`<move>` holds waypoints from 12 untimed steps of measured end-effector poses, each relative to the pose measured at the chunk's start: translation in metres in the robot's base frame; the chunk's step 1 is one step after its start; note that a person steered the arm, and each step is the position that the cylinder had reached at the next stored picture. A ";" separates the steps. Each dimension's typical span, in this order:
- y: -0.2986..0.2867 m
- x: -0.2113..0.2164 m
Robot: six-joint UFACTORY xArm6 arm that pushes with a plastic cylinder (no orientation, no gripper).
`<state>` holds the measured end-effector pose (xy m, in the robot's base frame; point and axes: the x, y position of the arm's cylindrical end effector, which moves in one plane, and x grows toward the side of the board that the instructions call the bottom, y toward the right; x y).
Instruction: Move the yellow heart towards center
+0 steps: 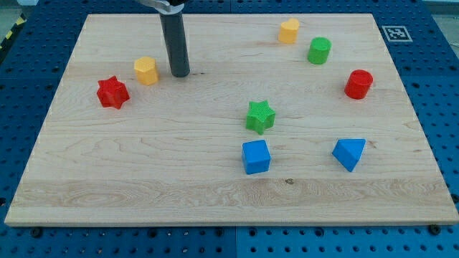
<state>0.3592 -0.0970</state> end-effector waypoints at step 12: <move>0.243 -0.135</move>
<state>0.2246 0.1464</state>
